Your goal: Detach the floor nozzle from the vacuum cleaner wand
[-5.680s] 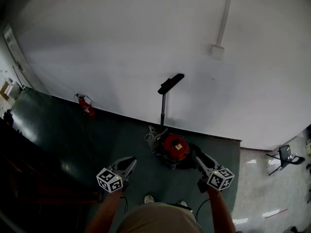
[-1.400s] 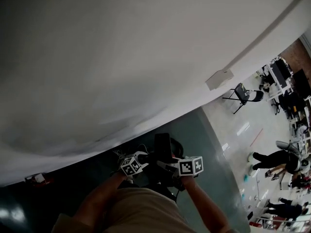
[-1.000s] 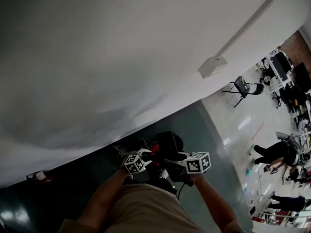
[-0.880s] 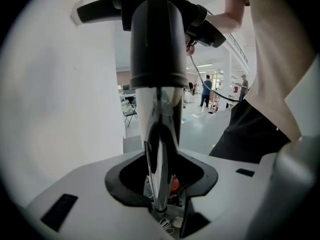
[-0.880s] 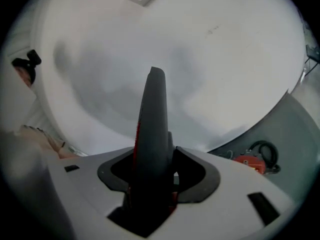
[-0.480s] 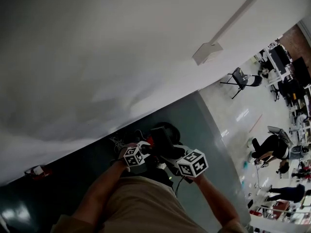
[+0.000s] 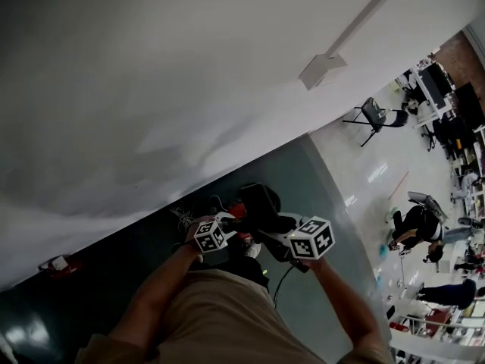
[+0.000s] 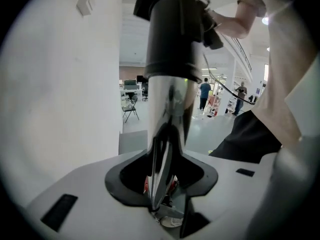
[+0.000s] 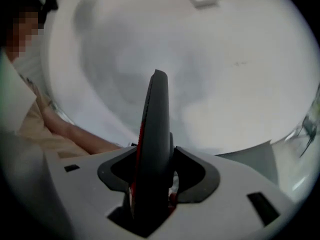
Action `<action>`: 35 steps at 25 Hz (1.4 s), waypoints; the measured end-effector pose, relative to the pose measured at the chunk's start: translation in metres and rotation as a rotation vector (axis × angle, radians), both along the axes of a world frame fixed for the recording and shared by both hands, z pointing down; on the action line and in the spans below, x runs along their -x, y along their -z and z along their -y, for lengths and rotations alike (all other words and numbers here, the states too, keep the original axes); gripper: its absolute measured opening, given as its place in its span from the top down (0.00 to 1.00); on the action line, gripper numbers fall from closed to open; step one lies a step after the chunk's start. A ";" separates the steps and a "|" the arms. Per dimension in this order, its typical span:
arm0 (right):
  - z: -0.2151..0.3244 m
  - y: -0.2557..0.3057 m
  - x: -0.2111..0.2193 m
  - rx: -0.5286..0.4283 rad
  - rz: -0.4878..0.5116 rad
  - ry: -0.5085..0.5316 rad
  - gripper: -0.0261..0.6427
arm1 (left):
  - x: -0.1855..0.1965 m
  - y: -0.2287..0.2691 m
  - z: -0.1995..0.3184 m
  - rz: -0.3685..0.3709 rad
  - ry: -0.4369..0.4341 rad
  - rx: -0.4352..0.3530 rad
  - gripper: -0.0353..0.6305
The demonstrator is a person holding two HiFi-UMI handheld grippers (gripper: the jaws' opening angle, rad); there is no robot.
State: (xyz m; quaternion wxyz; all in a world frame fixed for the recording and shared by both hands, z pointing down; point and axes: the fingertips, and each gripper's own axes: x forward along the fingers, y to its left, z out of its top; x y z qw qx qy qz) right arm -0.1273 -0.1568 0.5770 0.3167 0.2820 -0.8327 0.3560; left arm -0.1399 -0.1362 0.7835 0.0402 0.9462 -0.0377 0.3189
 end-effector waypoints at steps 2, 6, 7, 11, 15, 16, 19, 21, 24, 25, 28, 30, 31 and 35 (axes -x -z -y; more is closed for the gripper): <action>-0.006 0.000 0.001 -0.005 -0.008 0.031 0.62 | 0.003 0.001 -0.004 0.007 -0.013 -0.009 0.72; 0.004 0.002 -0.009 0.011 0.006 -0.022 0.63 | -0.002 -0.003 0.005 0.021 0.001 -0.011 0.72; 0.005 0.002 -0.003 -0.004 -0.014 -0.031 0.63 | 0.003 -0.007 0.011 0.040 -0.004 -0.020 0.72; 0.014 -0.002 -0.002 0.023 0.083 -0.044 0.63 | 0.011 -0.009 0.010 0.063 -0.051 -0.039 0.72; 0.014 0.001 0.002 -0.023 -0.052 -0.053 0.63 | 0.002 -0.014 0.026 0.081 -0.044 -0.029 0.72; 0.013 0.001 -0.001 -0.005 -0.017 -0.050 0.63 | 0.003 -0.012 0.023 0.081 -0.073 -0.044 0.72; 0.024 0.002 -0.036 0.082 0.166 -0.095 0.65 | -0.007 -0.005 0.013 0.074 -0.127 -0.082 0.72; 0.028 0.002 -0.041 0.060 0.119 -0.118 0.65 | -0.014 -0.009 0.018 0.093 -0.111 -0.079 0.72; 0.019 0.007 -0.021 -0.066 -0.115 -0.082 0.65 | -0.010 -0.015 0.029 0.116 -0.080 -0.060 0.72; 0.018 0.007 -0.019 -0.068 -0.107 -0.074 0.65 | -0.008 -0.014 0.029 0.112 -0.089 -0.062 0.72; 0.021 -0.002 -0.035 0.053 0.150 -0.127 0.65 | -0.008 -0.012 0.021 0.094 -0.130 -0.077 0.72; 0.021 -0.003 -0.042 0.084 0.205 -0.151 0.66 | -0.011 -0.012 0.018 0.087 -0.133 -0.070 0.72; 0.019 0.002 -0.039 0.055 0.146 -0.140 0.66 | -0.012 -0.012 0.019 0.083 -0.129 -0.059 0.72; 0.015 0.021 -0.022 -0.057 -0.061 -0.072 0.66 | -0.009 -0.006 0.025 0.079 -0.128 -0.066 0.72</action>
